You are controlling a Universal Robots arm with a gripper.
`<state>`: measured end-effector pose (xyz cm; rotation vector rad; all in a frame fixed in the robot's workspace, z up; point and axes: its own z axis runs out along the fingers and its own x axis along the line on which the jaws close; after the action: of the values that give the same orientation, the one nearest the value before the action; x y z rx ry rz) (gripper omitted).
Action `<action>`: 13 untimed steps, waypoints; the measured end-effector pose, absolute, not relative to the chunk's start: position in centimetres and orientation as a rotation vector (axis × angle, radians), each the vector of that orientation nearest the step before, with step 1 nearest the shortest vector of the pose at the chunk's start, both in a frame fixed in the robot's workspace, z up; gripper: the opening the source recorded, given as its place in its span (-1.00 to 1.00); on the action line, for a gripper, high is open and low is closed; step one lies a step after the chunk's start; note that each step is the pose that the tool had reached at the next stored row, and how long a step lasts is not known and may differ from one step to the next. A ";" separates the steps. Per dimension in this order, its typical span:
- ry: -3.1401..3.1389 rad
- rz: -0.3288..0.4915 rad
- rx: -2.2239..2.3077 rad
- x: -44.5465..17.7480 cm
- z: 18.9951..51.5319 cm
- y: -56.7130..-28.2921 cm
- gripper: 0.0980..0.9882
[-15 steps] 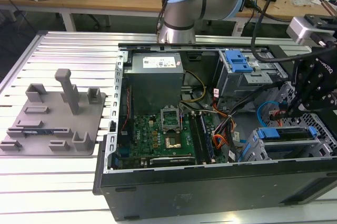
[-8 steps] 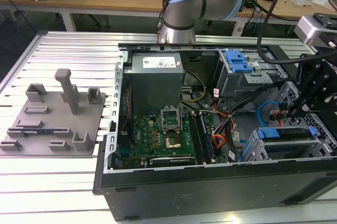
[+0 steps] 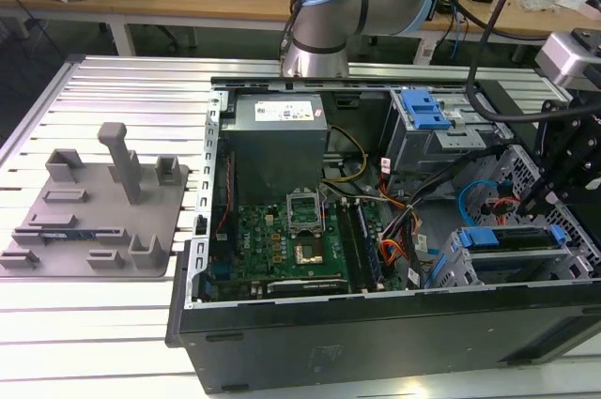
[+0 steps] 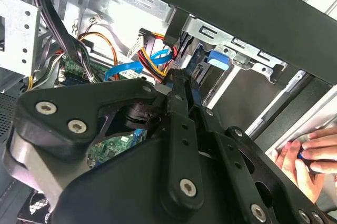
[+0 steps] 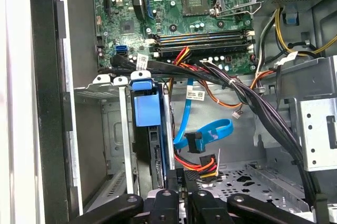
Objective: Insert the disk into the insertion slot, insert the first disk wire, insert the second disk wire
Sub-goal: 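Insert the first disk wire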
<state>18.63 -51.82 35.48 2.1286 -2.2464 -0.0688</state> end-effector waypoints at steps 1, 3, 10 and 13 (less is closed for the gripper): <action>-2.246 -0.069 2.129 18.6 35.5 -51.8 -0.85; -2.246 -0.069 2.129 18.7 35.5 -51.8 -0.85; -2.240 -0.079 2.122 19.0 35.5 -52.0 -0.85; -2.240 -0.079 2.123 19.0 35.5 -52.2 -0.85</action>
<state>19.04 -52.19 35.48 2.1226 -2.2398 -0.0788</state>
